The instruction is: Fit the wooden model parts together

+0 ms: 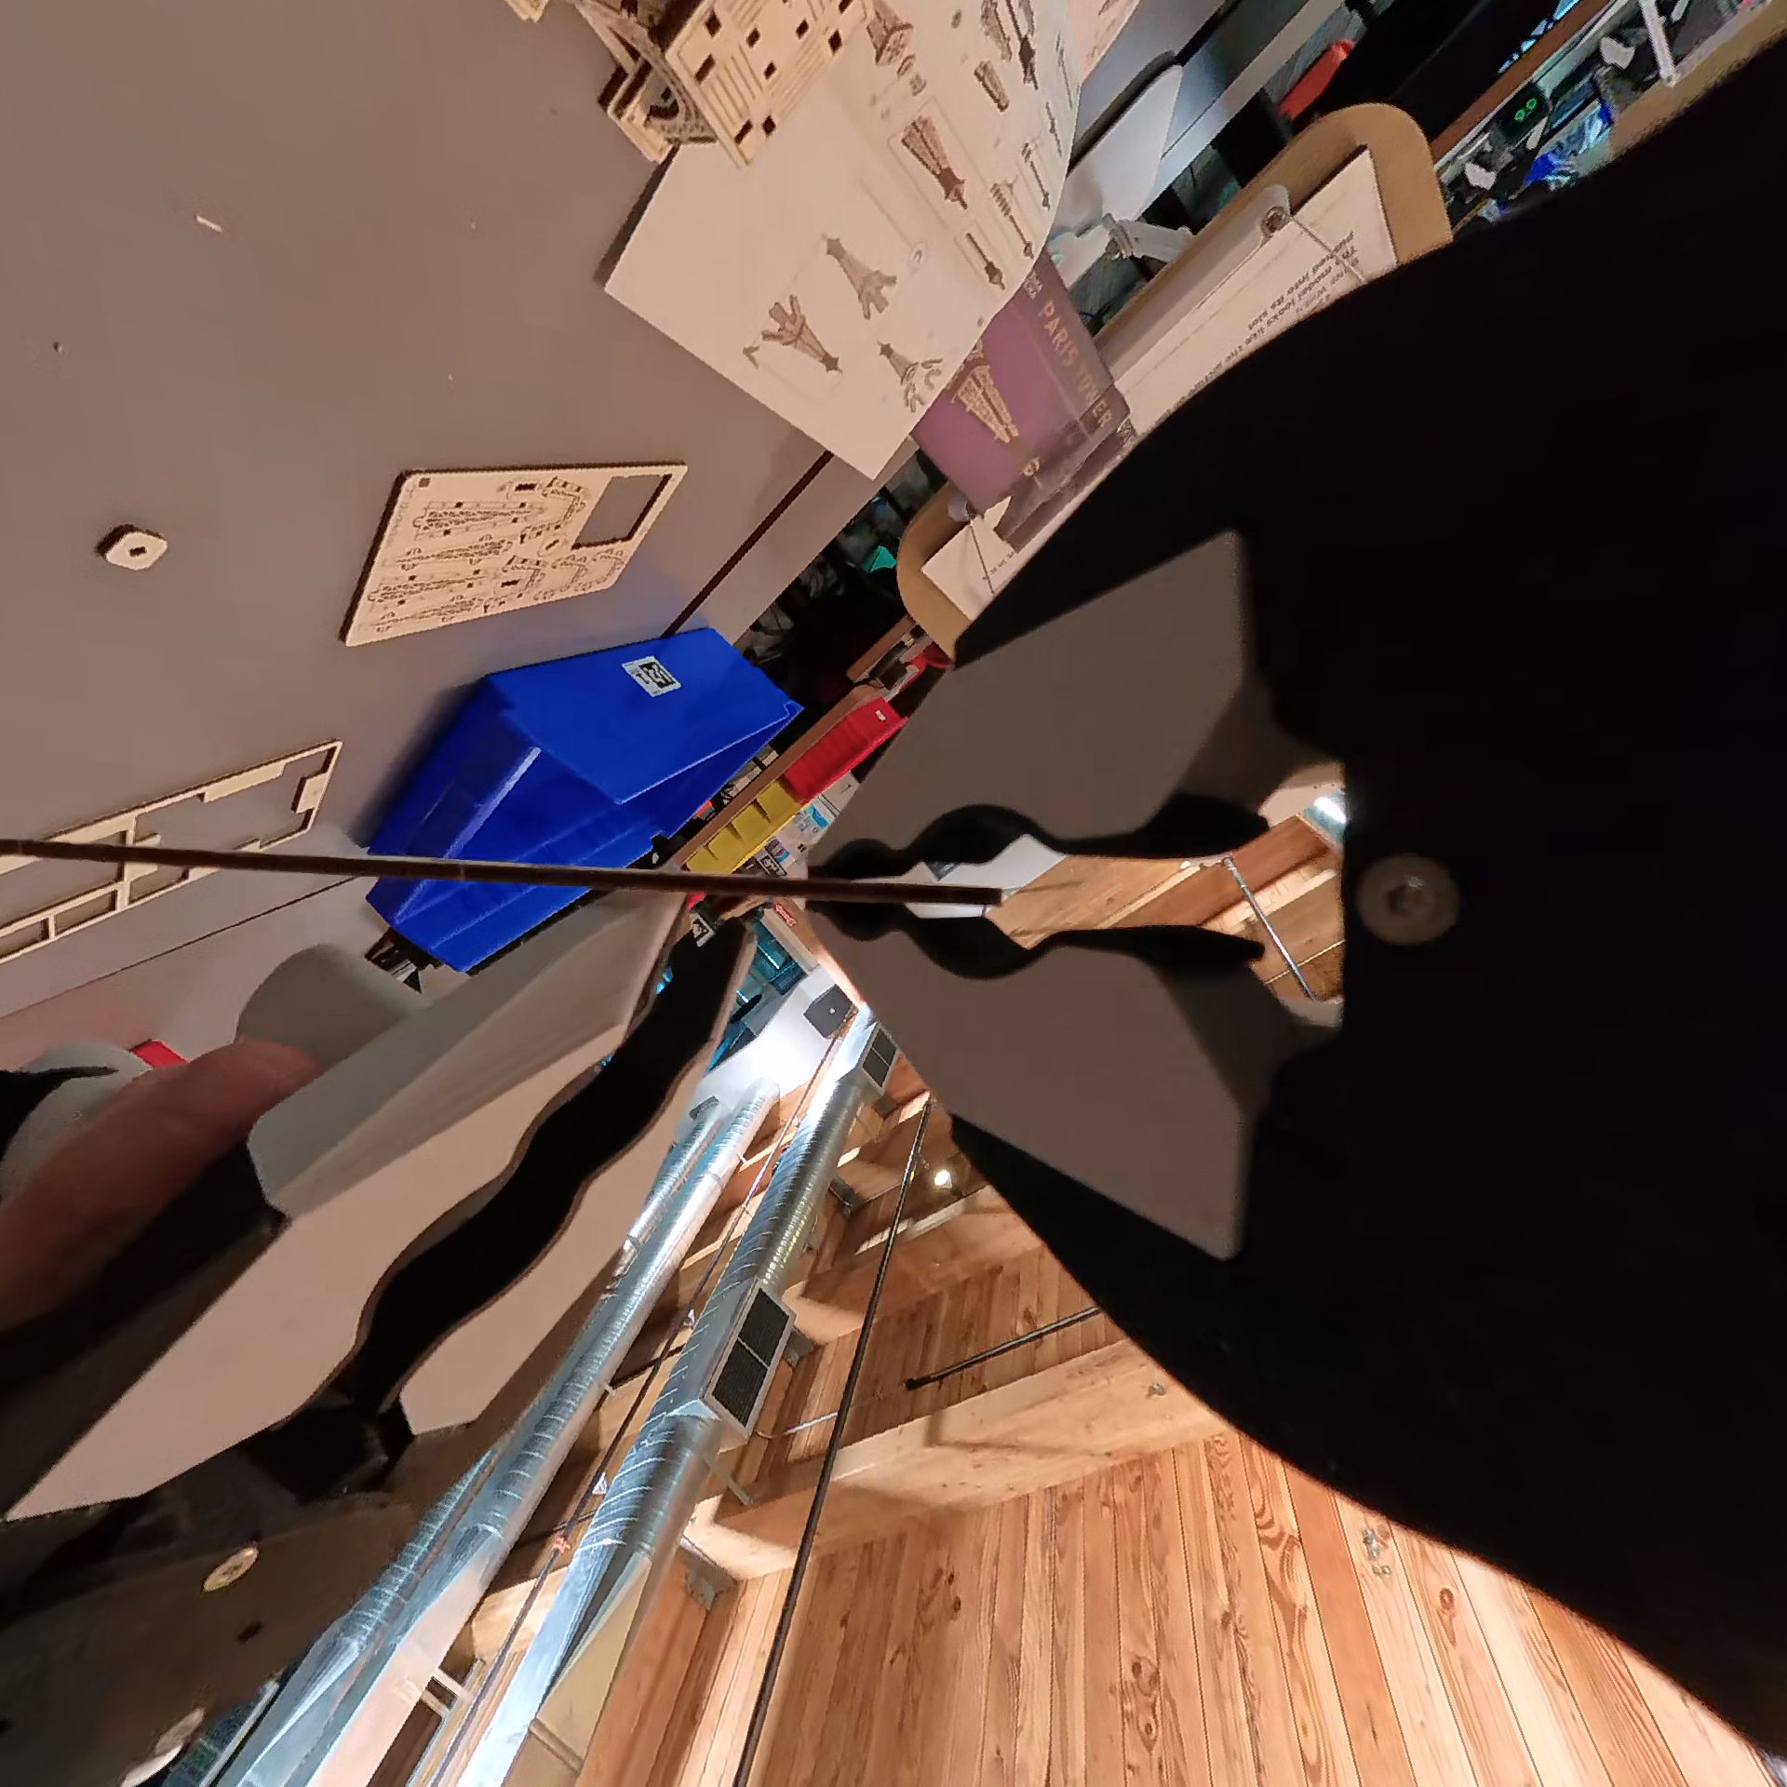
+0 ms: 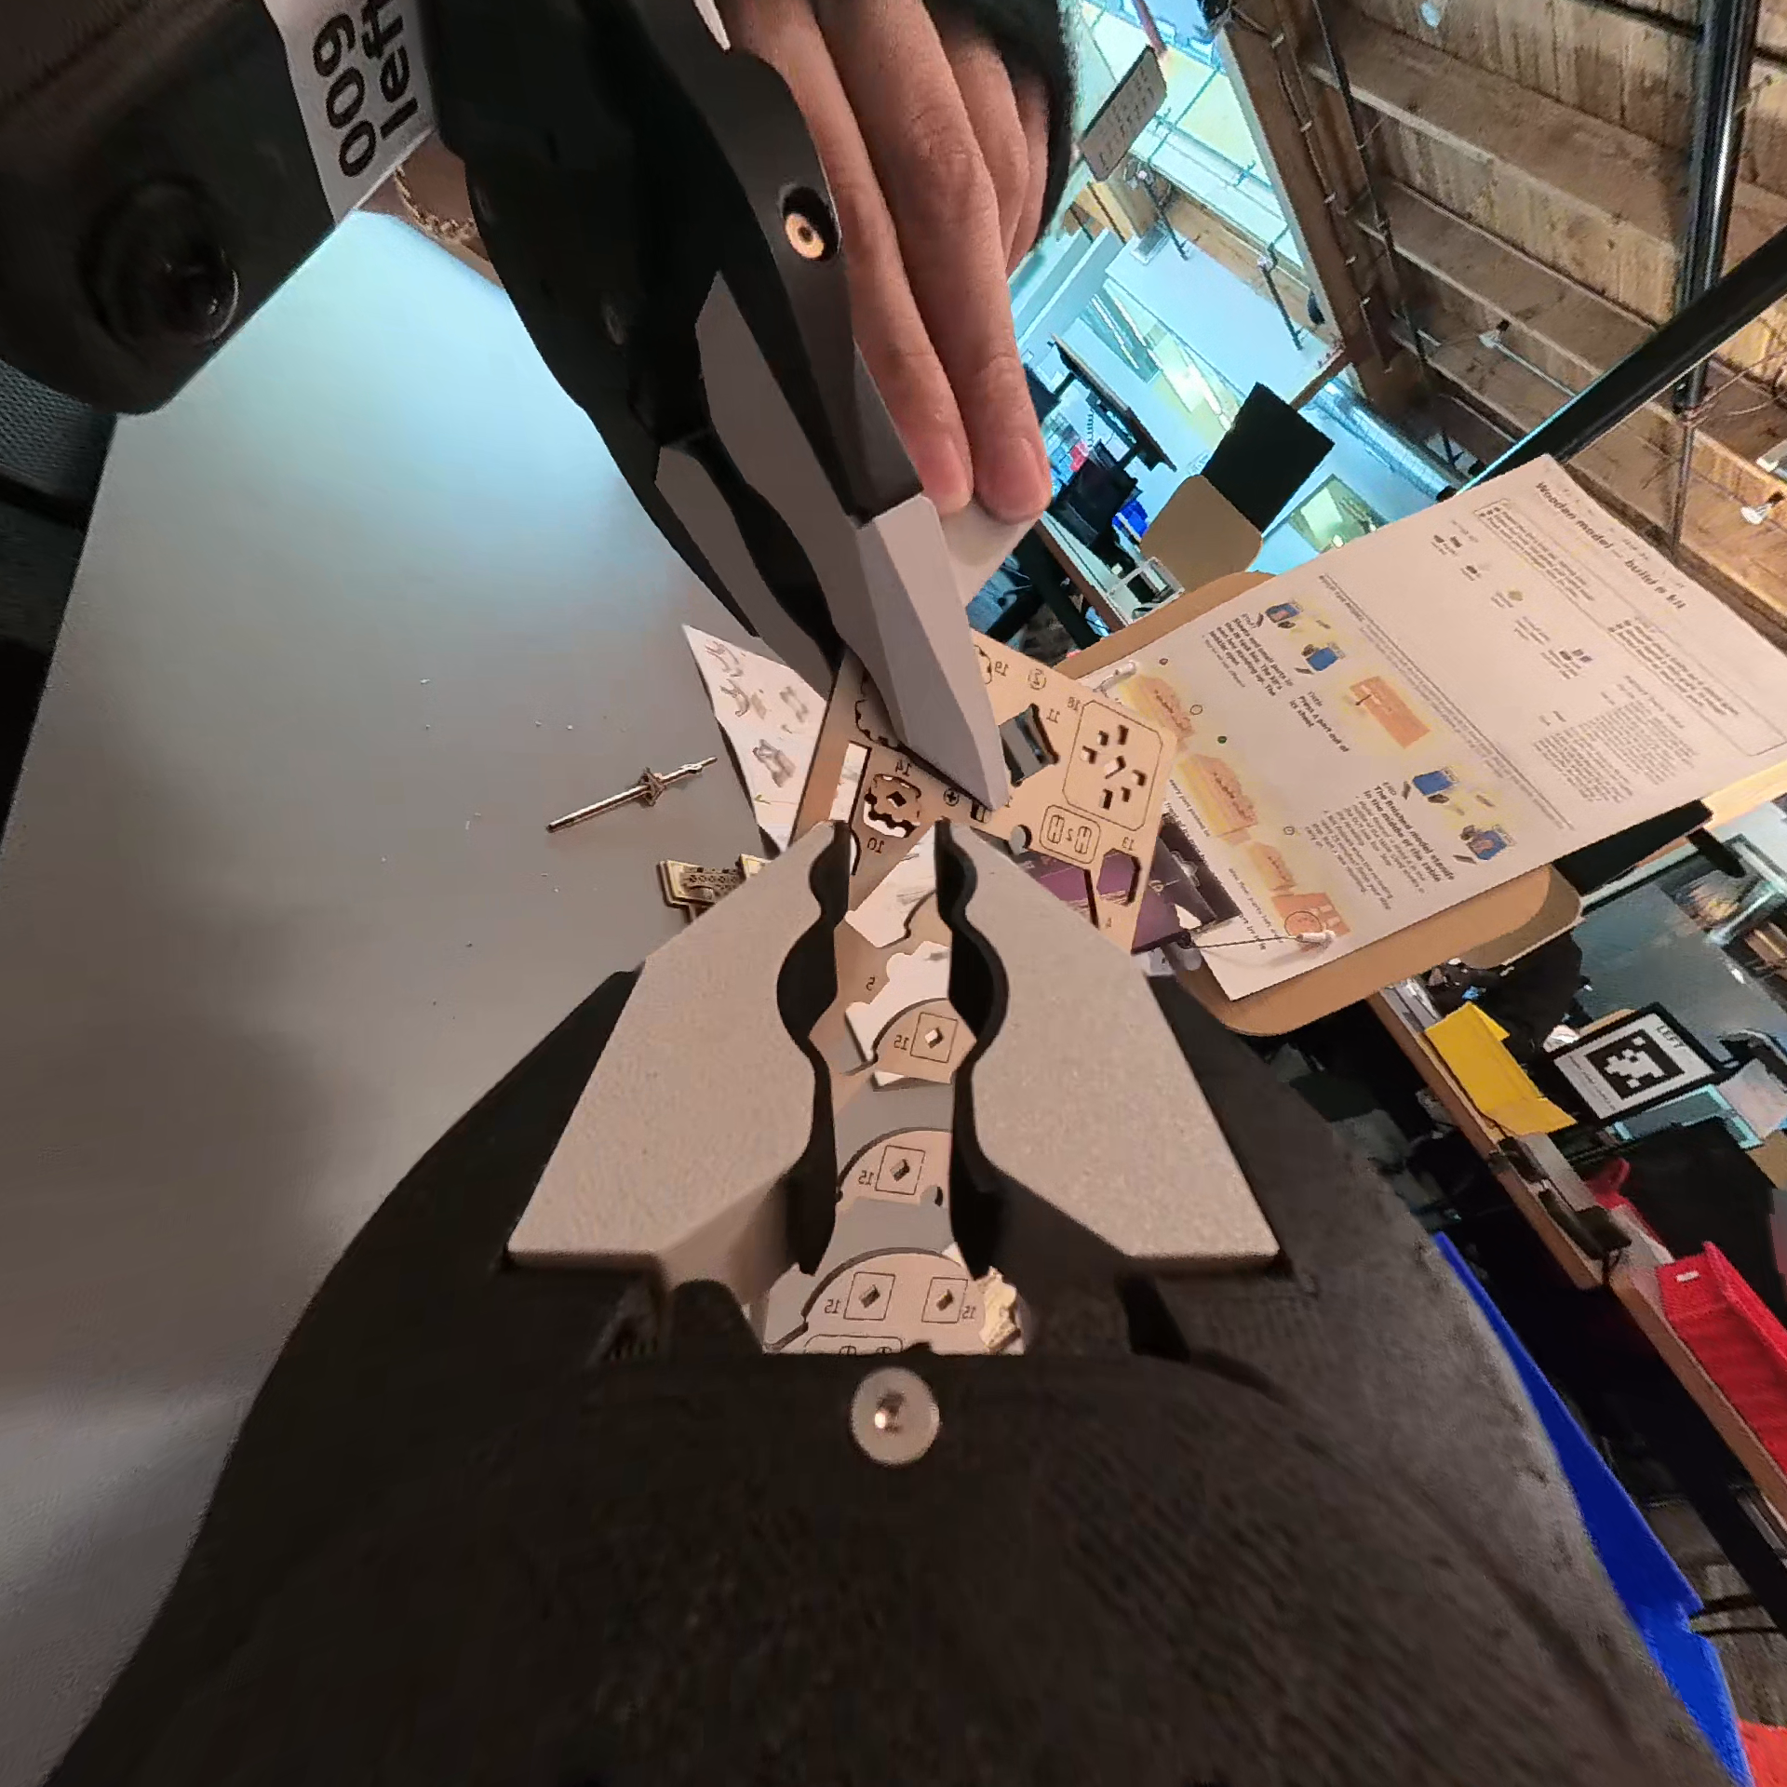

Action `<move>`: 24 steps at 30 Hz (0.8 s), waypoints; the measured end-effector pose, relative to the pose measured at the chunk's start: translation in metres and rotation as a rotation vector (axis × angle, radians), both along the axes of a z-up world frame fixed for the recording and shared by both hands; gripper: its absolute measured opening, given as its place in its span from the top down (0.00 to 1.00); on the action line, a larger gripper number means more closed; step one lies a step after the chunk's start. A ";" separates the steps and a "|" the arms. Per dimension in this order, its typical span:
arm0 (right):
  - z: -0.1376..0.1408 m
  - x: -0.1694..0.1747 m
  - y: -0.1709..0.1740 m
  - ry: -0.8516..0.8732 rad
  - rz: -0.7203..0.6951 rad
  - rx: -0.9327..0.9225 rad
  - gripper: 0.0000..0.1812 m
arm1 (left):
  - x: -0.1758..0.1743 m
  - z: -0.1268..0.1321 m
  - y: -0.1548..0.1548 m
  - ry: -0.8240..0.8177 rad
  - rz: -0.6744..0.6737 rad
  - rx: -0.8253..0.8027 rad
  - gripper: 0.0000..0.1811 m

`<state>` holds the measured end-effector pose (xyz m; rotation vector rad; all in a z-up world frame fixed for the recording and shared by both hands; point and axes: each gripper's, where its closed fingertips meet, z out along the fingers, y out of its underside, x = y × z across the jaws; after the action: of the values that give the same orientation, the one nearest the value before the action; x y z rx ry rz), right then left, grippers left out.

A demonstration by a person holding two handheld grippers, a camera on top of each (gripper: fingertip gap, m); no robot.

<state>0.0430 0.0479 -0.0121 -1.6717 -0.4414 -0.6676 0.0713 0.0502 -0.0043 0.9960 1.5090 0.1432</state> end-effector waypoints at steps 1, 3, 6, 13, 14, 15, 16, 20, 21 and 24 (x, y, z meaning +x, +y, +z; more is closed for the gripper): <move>0.000 0.000 0.000 -0.010 -0.005 -0.005 0.92 | 0.000 -0.001 0.001 0.004 0.004 0.002 1.00; 0.001 0.002 -0.001 -0.047 -0.025 -0.006 0.94 | 0.001 -0.003 0.003 0.011 0.007 0.014 1.00; 0.003 -0.001 -0.003 -0.066 -0.017 -0.012 0.97 | 0.002 -0.008 0.004 0.022 0.014 0.030 1.00; -0.016 -0.001 0.004 -0.211 -0.043 -0.130 0.93 | 0.002 -0.017 0.003 0.072 0.020 0.055 1.00; -0.017 -0.001 0.005 -0.220 -0.046 -0.141 0.93 | 0.002 -0.019 0.004 0.081 0.024 0.060 1.00; -0.018 0.000 0.006 -0.232 -0.049 -0.147 0.93 | 0.002 -0.020 0.005 0.086 0.028 0.065 1.00; -0.019 0.000 0.006 -0.244 -0.052 -0.151 0.92 | 0.002 -0.022 0.005 0.090 0.029 0.072 1.00; -0.024 0.000 0.006 -0.256 -0.045 -0.184 0.92 | 0.003 -0.029 0.006 0.110 0.035 0.112 1.00; -0.025 0.000 0.006 -0.256 -0.044 -0.184 0.92 | 0.003 -0.029 0.006 0.111 0.036 0.116 1.00; -0.024 0.001 0.004 -0.247 -0.046 -0.183 0.92 | 0.003 -0.030 0.006 0.124 0.039 0.117 1.00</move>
<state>0.0438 0.0522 -0.0362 -1.7824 -0.6577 -0.8953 0.0747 0.0563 -0.0348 1.0853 1.6490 0.2019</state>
